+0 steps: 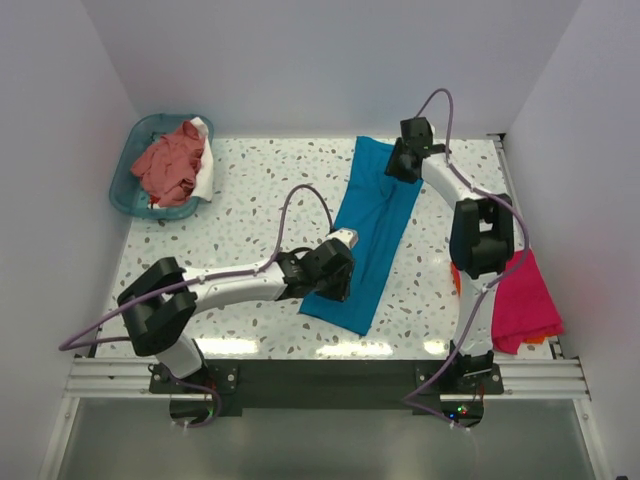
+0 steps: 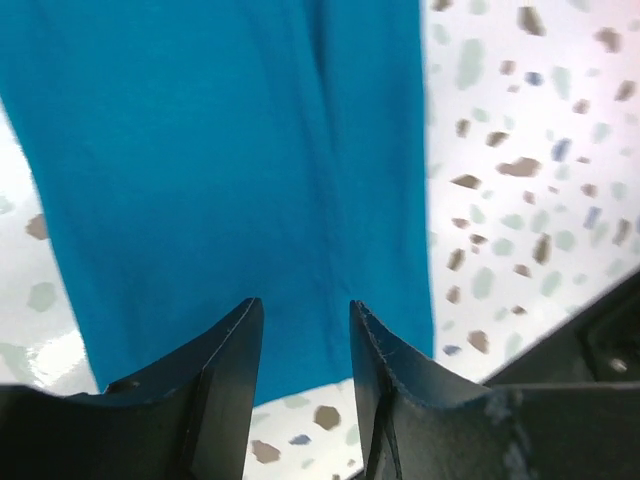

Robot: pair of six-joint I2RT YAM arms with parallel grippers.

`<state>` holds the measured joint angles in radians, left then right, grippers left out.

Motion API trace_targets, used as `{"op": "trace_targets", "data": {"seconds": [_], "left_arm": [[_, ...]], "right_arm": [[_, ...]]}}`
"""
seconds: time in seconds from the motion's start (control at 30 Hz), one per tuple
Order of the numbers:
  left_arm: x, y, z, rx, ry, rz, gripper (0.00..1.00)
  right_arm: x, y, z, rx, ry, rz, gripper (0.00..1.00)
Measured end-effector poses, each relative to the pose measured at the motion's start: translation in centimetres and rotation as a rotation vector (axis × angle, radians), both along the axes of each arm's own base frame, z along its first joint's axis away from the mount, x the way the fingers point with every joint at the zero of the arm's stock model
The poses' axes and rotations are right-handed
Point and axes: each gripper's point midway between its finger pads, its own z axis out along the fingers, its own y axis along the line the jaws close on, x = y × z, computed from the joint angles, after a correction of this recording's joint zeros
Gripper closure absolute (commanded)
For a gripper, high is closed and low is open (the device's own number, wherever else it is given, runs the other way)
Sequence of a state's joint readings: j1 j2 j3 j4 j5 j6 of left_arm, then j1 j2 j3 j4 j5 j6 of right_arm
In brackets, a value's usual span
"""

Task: Fold and stack the t-shirts
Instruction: Fold the tshirt

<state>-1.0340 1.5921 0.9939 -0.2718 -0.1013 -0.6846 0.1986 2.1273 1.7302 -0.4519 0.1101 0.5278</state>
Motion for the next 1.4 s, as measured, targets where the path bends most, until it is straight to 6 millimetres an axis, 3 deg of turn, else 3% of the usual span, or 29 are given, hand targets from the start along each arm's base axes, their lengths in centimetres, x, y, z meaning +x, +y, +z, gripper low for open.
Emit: {"op": "trace_targets", "data": {"seconds": [0.17, 0.3, 0.57, 1.03, 1.27, 1.4], "left_arm": [[0.8, 2.2, -3.7, 0.160, 0.000, 0.043, 0.59], [0.7, 3.6, -5.2, 0.240, 0.012, 0.050, 0.59], [0.4, 4.2, -5.7, 0.264, 0.016, 0.037, 0.60], [-0.1, 4.3, -6.0, 0.233, 0.017, 0.031, 0.60], [-0.4, 4.1, -5.9, 0.211, 0.027, 0.027, 0.60], [-0.5, 4.0, -5.9, 0.203, 0.030, 0.024, 0.60]], "right_arm": [[3.2, 0.3, 2.9, -0.068, -0.086, 0.000, 0.58], [4.5, 0.9, 2.6, -0.134, -0.094, 0.010, 0.58], [3.6, 0.8, -1.5, -0.214, 0.002, 0.045, 0.54], [3.5, -0.1, -1.6, -0.270, 0.007, 0.044, 0.55], [3.1, -0.2, -2.7, -0.274, 0.025, 0.047, 0.63], [2.4, -0.4, -3.9, -0.277, 0.053, 0.050, 0.79]]}}
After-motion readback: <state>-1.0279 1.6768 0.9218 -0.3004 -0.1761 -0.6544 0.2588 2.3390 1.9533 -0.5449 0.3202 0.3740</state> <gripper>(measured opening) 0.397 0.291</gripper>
